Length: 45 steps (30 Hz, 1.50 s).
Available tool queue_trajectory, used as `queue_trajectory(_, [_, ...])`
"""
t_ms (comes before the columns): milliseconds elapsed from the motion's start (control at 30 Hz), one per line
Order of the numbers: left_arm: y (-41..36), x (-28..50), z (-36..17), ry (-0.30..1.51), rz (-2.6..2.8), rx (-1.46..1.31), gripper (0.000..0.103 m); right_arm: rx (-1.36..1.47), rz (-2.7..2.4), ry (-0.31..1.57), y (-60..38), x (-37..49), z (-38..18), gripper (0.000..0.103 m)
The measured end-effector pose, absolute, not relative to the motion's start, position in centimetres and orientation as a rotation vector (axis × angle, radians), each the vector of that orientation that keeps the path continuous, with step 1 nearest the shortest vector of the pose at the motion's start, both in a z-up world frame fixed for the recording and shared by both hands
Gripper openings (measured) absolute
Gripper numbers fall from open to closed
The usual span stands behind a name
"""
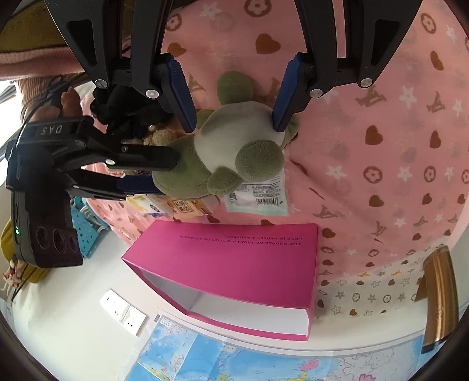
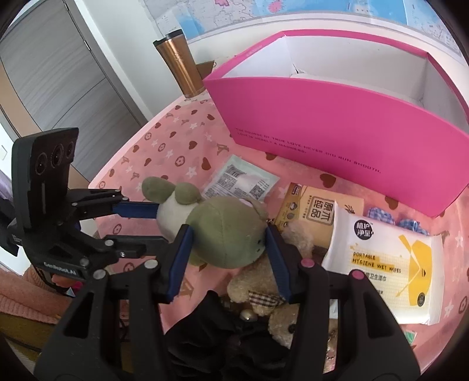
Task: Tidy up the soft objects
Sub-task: 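Carry the green plush toy into the magenta box and release it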
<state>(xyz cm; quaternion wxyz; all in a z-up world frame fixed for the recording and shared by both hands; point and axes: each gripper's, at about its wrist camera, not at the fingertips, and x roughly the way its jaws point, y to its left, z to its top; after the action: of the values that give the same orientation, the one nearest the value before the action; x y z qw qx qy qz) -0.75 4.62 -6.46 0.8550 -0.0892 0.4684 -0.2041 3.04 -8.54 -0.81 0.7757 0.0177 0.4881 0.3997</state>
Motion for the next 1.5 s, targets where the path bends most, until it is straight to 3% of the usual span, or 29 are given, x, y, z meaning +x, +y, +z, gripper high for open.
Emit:
queue_trajectory(433, [3.9,0.1,0.3,0.804,-0.440,-0.140,0.054,0.059,0.847,0.905,-10.0,2.8,4.9,0.054])
queue_trajectory(800, [3.3,7.2,4.6,0.732,-0.396,-0.064,0.054,0.108,0.813,0.756,-11.1,7.7,10.0,0.054])
queue_trajectory(1200, [3.5,14.2,2.1,0.834,-0.321,-0.044,0.054,0.208,0.773,0.895,-10.3,15.4,5.7,0.054])
queue_trajectory(1500, [3.7,14.8,1.1,0.849,-0.247,-0.038,0.054,0.252,0.755,1.023,-9.5,18.2,1.7,0.054])
